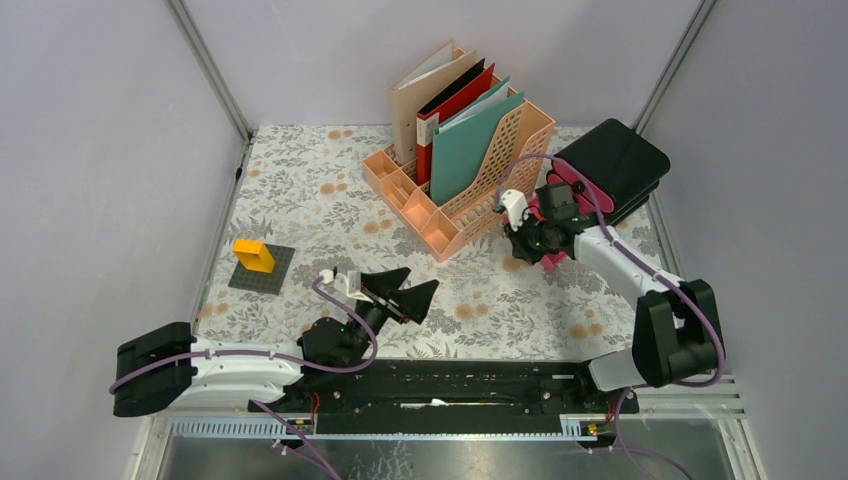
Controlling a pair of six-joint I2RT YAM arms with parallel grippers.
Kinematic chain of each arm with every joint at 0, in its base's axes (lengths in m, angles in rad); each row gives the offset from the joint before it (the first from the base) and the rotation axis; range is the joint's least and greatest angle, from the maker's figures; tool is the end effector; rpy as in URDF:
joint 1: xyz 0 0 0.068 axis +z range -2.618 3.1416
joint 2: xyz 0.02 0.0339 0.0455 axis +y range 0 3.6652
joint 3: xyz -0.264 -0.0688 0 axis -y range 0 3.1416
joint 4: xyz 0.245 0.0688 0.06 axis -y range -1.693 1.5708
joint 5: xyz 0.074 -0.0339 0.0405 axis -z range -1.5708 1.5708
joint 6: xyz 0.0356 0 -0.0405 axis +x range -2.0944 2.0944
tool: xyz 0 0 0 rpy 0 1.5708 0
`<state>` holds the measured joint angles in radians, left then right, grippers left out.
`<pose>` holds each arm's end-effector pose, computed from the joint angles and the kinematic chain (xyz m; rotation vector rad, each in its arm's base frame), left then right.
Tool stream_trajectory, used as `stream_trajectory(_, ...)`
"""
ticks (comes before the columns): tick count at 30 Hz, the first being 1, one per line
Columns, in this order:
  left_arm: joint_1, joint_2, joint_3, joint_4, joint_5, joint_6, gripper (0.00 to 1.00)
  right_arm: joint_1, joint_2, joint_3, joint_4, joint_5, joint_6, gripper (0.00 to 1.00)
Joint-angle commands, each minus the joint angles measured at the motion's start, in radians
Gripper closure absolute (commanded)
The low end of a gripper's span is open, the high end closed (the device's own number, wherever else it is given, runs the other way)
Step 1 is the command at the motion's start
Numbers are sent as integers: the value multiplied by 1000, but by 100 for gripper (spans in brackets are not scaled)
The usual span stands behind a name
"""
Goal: Organize the desk
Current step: Close the drawer in the storage box.
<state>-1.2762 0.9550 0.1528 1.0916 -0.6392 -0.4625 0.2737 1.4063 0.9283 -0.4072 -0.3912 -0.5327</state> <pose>0.0724 -0.1654 0.2239 -0.0154 1.4191 -1.0520 0.2751 0.0913 0.2318 -1.0943 2.1342 0.3598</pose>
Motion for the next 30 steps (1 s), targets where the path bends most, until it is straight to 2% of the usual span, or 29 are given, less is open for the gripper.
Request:
stream_trajectory(1, 3, -23, -18, 36, -26, 16, 1, 50, 75, 9, 3, 226, -38, 97)
stream_trajectory(6, 6, -44, -28, 26, -33, 16, 1, 53, 145, -18, 112, 474, -59, 99)
stream_trajectory(8, 7, -49, -30, 25, -37, 16, 1, 53, 154, -37, 186, 566, -73, 94)
stream_trajectory(13, 9, -54, -32, 25, -37, 18, 1, 53, 182, -56, 372, 745, -138, 57)
stream_trajectory(17, 9, -75, -41, 17, -41, 18, 1, 52, 230, -35, 430, 798, -173, 39)
stream_trajectory(24, 11, -145, -70, -12, -60, 19, 1, 28, 293, -23, 516, 864, -186, 24)
stream_trajectory(28, 11, -175, -88, -15, -70, 18, 1, 19, 298, -19, 530, 884, -188, 23)
stream_trajectory(30, 11, -184, -93, -20, -73, 17, 1, 18, 258, -32, 523, 846, -187, 23)
